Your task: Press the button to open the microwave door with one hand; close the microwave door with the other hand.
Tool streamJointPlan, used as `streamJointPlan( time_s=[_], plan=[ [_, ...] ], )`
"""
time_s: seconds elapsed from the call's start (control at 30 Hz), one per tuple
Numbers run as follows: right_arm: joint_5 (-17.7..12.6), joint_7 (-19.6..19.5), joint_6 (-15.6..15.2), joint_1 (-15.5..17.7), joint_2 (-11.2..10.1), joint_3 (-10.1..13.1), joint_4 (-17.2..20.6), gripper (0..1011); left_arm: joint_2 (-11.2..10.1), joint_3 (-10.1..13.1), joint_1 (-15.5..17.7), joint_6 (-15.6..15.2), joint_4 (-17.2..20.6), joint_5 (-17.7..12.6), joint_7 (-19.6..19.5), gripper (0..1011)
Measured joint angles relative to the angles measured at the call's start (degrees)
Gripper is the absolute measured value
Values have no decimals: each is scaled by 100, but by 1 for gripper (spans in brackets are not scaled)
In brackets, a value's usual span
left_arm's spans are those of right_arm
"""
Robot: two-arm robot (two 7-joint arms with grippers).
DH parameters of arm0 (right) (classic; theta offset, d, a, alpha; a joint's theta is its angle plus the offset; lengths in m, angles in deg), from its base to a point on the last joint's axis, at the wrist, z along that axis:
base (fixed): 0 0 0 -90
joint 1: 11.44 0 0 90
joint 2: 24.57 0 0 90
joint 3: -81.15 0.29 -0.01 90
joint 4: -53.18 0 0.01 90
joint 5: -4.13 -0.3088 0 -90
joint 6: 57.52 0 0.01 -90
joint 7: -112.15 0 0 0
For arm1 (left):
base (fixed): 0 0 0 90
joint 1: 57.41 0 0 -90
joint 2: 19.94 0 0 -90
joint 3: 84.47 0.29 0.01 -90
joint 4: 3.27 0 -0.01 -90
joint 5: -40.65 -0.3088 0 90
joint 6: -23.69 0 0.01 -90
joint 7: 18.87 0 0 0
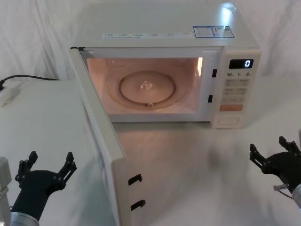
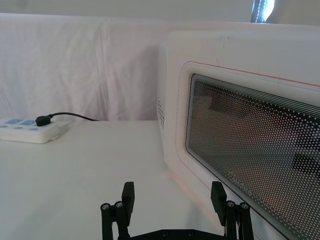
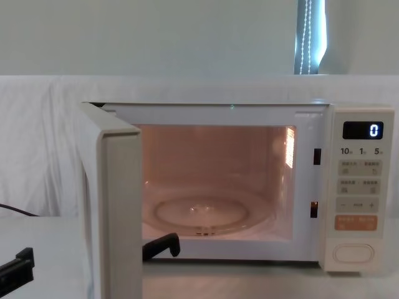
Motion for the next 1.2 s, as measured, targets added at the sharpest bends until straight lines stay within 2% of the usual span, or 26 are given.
streamJointPlan(
  time_s=[0.13, 0.67, 0.87, 1.03, 1.2],
  plan=[
    [-2, 0, 2, -2, -4, -6, 2, 1000, 0, 0, 0, 0, 0, 0, 0, 1001],
    [-6, 18, 8, -10, -14, -22, 3, 1002, 4, -1, 0, 0, 0, -7, -2, 1001],
    [-9, 21, 11, -11, -17, -25, 3, 1002, 13, 1, -3, 6, 4, -170, -108, 1001],
    [-11, 24, 12, -11, -18, -26, 3, 1002, -10, -56, -42, -36, 165, -296, -248, 1001],
    [-14, 26, 12, -12, -18, -26, 3, 1002, -51, -170, -129, -135, 393, -244, -438, 999]
  ],
)
